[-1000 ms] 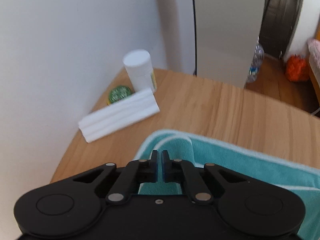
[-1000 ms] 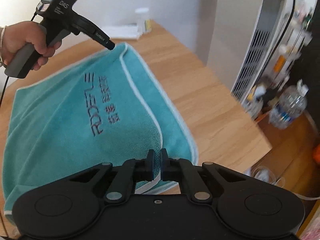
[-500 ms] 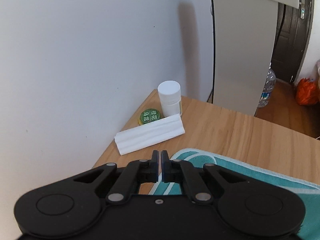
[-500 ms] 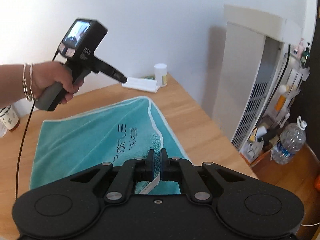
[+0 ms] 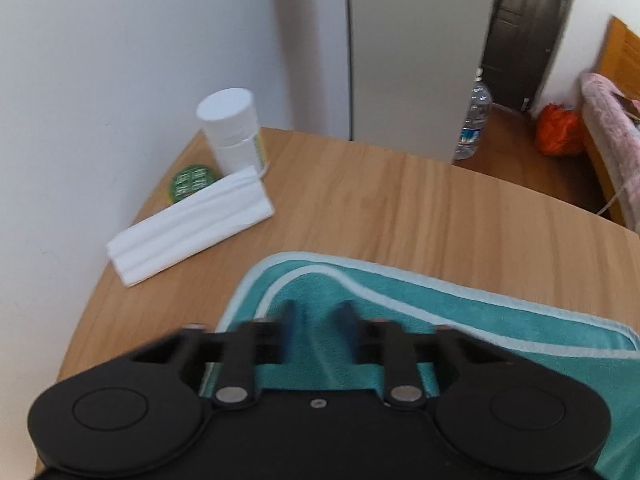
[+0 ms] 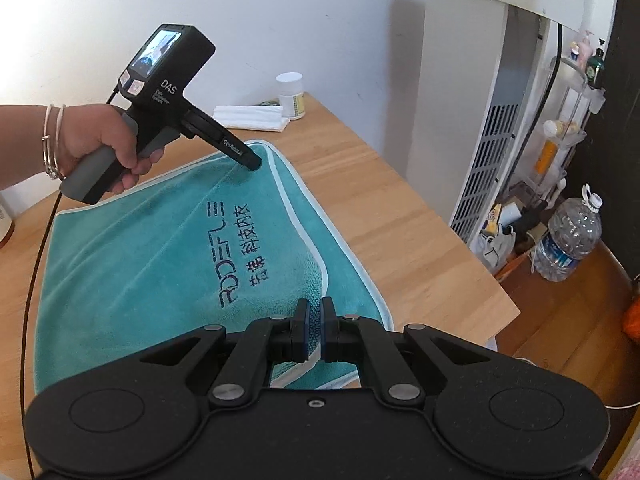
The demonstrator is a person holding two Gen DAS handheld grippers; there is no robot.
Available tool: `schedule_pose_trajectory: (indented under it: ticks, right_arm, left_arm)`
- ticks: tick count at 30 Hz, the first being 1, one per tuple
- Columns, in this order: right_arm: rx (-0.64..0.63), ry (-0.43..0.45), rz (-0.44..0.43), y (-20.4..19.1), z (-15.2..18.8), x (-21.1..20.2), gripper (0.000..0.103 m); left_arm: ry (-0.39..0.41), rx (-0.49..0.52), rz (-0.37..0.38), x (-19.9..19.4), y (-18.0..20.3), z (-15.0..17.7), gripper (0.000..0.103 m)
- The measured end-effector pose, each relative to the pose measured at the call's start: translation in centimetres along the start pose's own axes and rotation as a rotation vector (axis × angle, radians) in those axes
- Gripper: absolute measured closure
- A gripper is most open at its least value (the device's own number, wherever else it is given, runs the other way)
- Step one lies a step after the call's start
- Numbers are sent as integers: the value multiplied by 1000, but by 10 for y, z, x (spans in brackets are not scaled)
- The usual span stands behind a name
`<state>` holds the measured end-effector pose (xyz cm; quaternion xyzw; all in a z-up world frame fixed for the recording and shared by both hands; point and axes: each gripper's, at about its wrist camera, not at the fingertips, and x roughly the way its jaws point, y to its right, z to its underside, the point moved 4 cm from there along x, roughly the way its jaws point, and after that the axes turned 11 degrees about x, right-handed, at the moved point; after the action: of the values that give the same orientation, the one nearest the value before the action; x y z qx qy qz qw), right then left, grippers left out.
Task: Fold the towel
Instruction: 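Lift the held edge with both grippers and fold it over again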
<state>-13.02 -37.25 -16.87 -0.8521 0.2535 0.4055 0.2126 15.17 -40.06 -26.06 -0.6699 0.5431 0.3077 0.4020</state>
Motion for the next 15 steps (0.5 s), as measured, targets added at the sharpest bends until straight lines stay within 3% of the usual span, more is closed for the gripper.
schedule_pose_trajectory:
  ticks: [6, 11, 15]
  right_arm:
    - [18, 34, -13, -1, -4, -10, 99]
    - [34, 84, -16, 0, -12, -23, 99]
    - [26, 100, 34, 2, -17, -23, 99]
  left_arm:
    - [26, -2, -54, -9, -2, -2, 99]
    - [125, -91, -101, -54, -16, -14, 99]
    - [192, -165, -111, -67, -25, -25, 99]
